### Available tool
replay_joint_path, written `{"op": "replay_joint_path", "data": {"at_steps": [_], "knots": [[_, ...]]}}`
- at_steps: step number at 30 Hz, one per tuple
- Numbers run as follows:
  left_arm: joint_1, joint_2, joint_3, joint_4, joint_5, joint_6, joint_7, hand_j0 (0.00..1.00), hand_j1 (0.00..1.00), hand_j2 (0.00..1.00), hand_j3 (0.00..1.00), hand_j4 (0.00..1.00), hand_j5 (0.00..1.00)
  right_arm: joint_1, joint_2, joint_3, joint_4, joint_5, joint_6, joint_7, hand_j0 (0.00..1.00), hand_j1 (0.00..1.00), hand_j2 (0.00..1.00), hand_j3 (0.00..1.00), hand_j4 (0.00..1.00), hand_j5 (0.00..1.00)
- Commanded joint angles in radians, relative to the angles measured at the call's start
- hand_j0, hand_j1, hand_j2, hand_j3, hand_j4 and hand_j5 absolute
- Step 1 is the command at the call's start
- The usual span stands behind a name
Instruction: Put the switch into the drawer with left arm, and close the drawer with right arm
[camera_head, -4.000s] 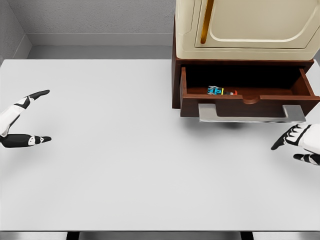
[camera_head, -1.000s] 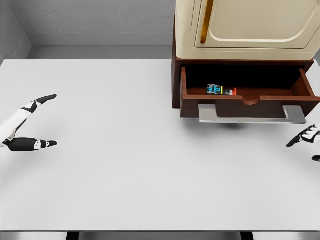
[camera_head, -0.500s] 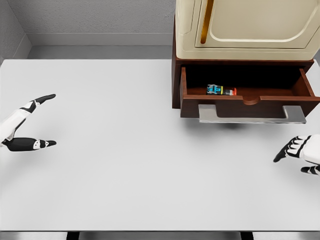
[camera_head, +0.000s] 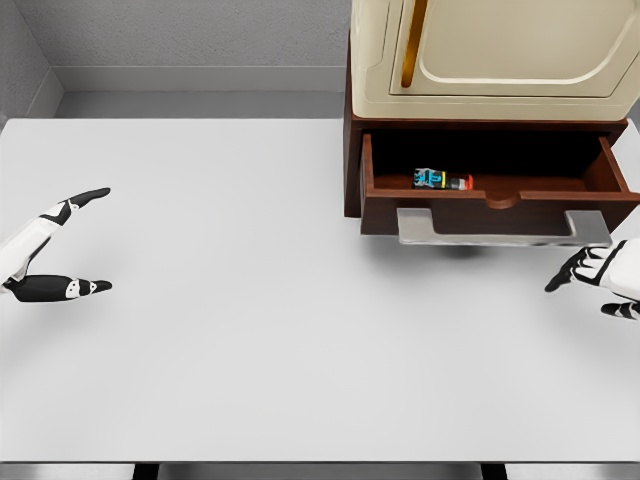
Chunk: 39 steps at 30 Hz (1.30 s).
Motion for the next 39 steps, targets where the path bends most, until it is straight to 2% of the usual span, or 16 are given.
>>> {"op": "replay_joint_path", "data": {"at_steps": [1, 6, 20, 22, 24, 26, 33, 36, 39], "knots": [[0.0, -0.003, 0.0, -0.001, 0.008, 0.002, 0.0, 1.0, 1.0, 1.0, 1.0, 1.0, 1.0, 0.0, 0.005, -0.001, -0.004, -0.04, 0.001, -0.014, 0.74, 0.74, 0.74, 0.74, 0.74, 0.74], [0.002, -0.003, 0.006, -0.002, 0.008, 0.002, 0.0, 1.0, 1.0, 1.0, 1.0, 1.0, 1.0, -0.017, 0.037, -0.001, 0.0, -0.054, 0.001, -0.017, 0.73, 0.73, 0.73, 0.73, 0.73, 0.73], [0.003, -0.003, 0.006, -0.002, 0.008, 0.002, 0.0, 1.0, 1.0, 1.0, 1.0, 1.0, 1.0, -0.037, 0.046, 0.001, 0.001, -0.103, 0.001, -0.017, 0.74, 0.74, 0.74, 0.74, 0.74, 0.74], [0.003, -0.003, 0.006, -0.002, 0.008, 0.002, 0.0, 1.0, 1.0, 1.0, 1.0, 1.0, 1.0, -0.038, 0.035, 0.004, 0.019, -0.091, 0.001, -0.014, 0.74, 0.74, 0.74, 0.74, 0.74, 0.74], [0.003, -0.003, 0.007, -0.002, 0.008, 0.002, 0.0, 1.0, 1.0, 1.0, 1.0, 1.0, 1.0, -0.025, 0.025, 0.005, 0.092, -0.057, 0.001, -0.009, 0.74, 0.74, 0.74, 0.74, 0.74, 0.74], [0.003, -0.003, 0.007, -0.002, 0.008, 0.002, 0.0, 1.0, 1.0, 1.0, 1.0, 1.0, 1.0, -0.023, 0.018, 0.01, 0.11, -0.029, 0.001, -0.009, 0.76, 0.76, 0.76, 0.76, 0.76, 0.76], [0.003, -0.003, 0.007, -0.002, 0.008, 0.002, 0.0, 1.0, 1.0, 1.0, 1.0, 1.0, 1.0, -0.023, 0.017, 0.01, 0.101, -0.012, 0.001, -0.009, 0.76, 0.76, 0.76, 0.76, 0.76, 0.76], [0.003, -0.003, 0.007, -0.002, 0.008, 0.002, 0.0, 1.0, 1.0, 1.0, 1.0, 1.0, 1.0, -0.025, 0.023, 0.004, 0.061, -0.031, 0.001, -0.014, 0.76, 0.76, 0.76, 0.76, 0.76, 0.76], [0.003, -0.003, 0.006, -0.004, 0.008, 0.002, 0.0, 1.0, 1.0, 1.0, 1.0, 1.0, 1.0, -0.025, 0.02, 0.004, 0.055, -0.048, 0.001, -0.014, 0.76, 0.76, 0.76, 0.76, 0.76, 0.76]]}}
